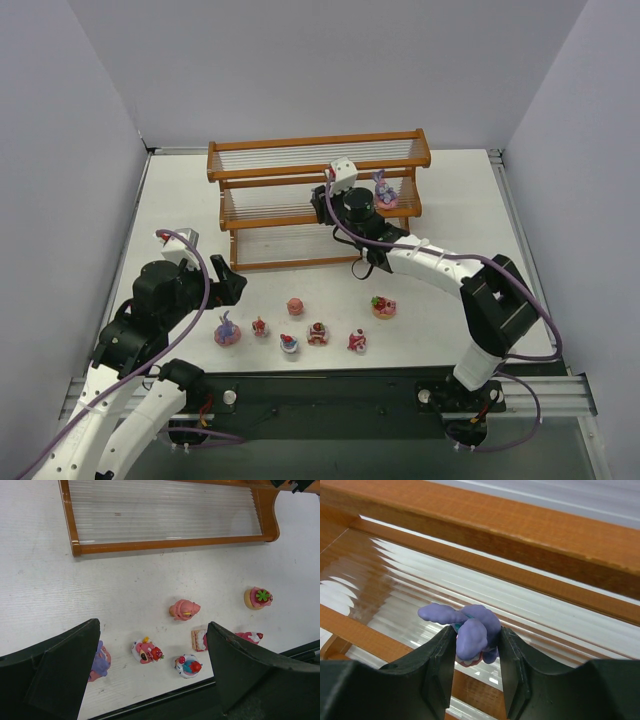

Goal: Place and organize the plastic toys onto the shelf

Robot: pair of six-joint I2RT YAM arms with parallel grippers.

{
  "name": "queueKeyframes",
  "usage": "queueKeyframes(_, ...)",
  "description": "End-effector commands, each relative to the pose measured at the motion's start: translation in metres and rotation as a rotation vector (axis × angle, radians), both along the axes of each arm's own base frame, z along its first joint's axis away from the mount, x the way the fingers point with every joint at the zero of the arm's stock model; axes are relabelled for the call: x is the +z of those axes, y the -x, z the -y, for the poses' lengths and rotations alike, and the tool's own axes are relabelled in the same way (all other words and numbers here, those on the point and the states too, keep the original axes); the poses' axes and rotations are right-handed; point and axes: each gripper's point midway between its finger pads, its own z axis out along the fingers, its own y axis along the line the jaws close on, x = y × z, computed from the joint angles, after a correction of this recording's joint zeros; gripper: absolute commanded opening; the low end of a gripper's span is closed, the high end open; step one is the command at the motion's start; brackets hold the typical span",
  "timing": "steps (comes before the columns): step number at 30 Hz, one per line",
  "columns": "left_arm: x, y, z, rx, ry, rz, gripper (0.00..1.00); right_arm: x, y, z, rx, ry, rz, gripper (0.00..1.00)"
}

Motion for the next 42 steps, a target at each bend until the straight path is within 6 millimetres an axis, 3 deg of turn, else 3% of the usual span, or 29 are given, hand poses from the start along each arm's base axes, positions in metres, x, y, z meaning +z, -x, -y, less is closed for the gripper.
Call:
queueKeyframes(1, 0.011, -0.006, 0.004, -0.009, 0.018, 0.045, 0.97, 0.024, -0.005, -0.007, 0.045, -0.077, 0.05, 0.08)
queueKeyframes(16, 0.011, -0.005, 0.004, -0.008, 0.021, 0.047, 0.97, 0.02, 0.001, 0.001, 0.058, -0.042, -0.103, 0.18)
queueKeyframes(19, 0.011, -0.005, 0.004, -0.008, 0.021, 0.047, 0.97, 0.016, 0.002, 0.001, 0.052, -0.036, -0.127, 0.24)
queueKeyframes(25, 0.011, -0.005, 0.004, -0.009, 0.02, 0.046, 0.97, 0.016, 0.0, 0.005, 0.026, -0.052, -0.116, 0.52)
queueKeyframes(34, 0.012, -0.005, 0.002, -0.002, 0.019, 0.048, 0.98, 0.03, -0.001, 0.012, -0.011, -0.075, -0.084, 0.67)
queueKeyframes(38, 0.011, -0.005, 0.002, 0.0, 0.019, 0.046, 0.97, 0.042, 0.01, 0.013, 0.005, -0.091, -0.068, 0.73)
queueKeyframes(42, 0.014, -0.005, 0.002, 0.001, 0.02, 0.053, 0.97, 0.056, 0.04, 0.009, 0.063, -0.067, -0.054, 0.75)
